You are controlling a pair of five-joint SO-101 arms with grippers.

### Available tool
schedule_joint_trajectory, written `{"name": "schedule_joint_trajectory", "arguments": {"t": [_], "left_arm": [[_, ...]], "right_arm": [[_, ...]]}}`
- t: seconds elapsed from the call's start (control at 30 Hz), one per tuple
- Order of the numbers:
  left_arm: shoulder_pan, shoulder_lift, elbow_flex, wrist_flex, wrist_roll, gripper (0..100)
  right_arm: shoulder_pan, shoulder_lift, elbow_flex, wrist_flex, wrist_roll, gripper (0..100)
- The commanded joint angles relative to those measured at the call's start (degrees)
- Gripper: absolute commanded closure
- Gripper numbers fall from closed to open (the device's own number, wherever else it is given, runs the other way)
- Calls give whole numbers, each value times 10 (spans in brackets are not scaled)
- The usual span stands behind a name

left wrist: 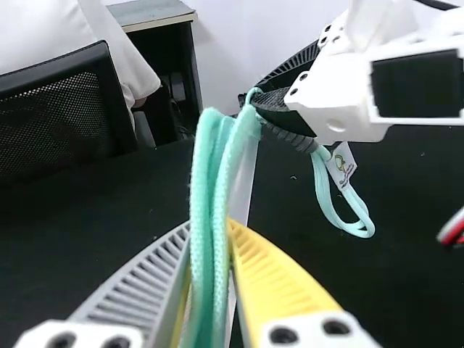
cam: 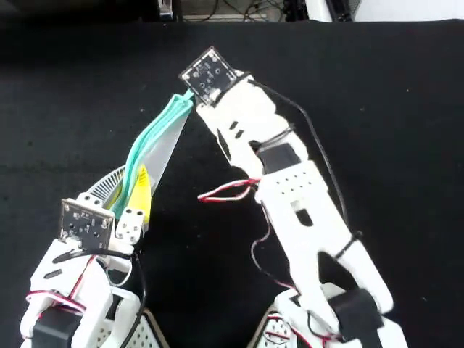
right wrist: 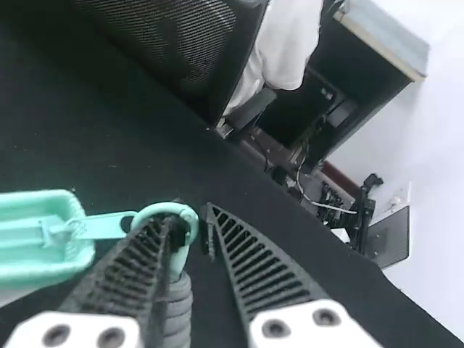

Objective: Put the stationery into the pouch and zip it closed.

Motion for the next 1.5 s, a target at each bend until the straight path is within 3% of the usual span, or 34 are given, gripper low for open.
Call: {"name": "schedule_joint_trajectory", "arguments": {"t": [0.0,0.5,0.6,0.8,1.07,1.2,1.33,1.47], "left_arm": [[-3,1,-22,10,-4,970],[-3,1,-22,10,-4,970],[-3,1,-22,10,-4,970],[-3,2,-17,7,-4,970],[-3,2,-16,4,-4,970],[-48,2,-27,2,-4,970],[-144,7,-77,6,-31,970],[-233,10,-121,17,-55,970]], "right_arm": [[65,30,-42,-18,-2,985],[61,31,-53,5,-4,981],[26,-7,-54,62,-25,953],[-75,-159,-80,258,-35,721],[-122,-320,-81,389,-35,709],[-65,-358,-55,459,-35,729],[62,-387,40,482,-34,973],[144,-438,162,471,-34,974]]}}
